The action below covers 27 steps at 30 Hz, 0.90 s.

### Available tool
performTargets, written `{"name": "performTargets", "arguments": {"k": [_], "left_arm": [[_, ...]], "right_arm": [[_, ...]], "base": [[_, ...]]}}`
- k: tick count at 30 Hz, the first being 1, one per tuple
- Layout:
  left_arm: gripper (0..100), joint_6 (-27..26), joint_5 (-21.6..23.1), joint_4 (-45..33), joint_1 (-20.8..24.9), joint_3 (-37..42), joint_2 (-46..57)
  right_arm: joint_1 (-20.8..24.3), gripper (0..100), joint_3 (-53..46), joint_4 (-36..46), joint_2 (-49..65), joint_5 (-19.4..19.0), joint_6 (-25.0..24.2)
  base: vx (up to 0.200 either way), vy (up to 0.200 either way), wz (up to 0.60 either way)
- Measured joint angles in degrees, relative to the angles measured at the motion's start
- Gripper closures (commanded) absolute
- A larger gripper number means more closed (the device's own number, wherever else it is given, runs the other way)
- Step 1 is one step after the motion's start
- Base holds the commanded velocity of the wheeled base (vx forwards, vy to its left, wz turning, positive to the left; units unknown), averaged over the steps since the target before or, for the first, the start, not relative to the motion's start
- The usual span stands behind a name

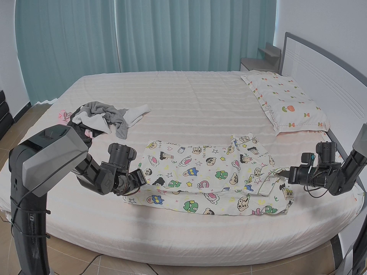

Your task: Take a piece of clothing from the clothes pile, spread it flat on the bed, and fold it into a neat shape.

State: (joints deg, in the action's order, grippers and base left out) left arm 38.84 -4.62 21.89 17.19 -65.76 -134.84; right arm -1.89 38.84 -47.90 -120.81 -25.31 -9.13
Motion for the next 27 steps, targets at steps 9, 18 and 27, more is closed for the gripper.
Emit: {"name": "performTargets", "arguments": {"k": [9,18,27], "left_arm": [[100,3.4,-0.1,0.2,-0.1,-3.7,-2.1],[0,3.9,-0.4,-0.1,0.1,-5.8,-3.1],[0,4.0,-3.6,0.1,-0.3,-8.1,-5.4]], "right_arm": [[0.3,100,2.9,-2.8,-2.2,0.6,-2.0],[0.3,100,3.5,-6.0,-4.7,1.2,-4.5],[0.3,100,3.7,-7.4,-6.4,1.1,-4.6]], "base": [[0.0,0.0,0.0],[0.0,0.0,0.0],[0.0,0.0,0.0]]}}
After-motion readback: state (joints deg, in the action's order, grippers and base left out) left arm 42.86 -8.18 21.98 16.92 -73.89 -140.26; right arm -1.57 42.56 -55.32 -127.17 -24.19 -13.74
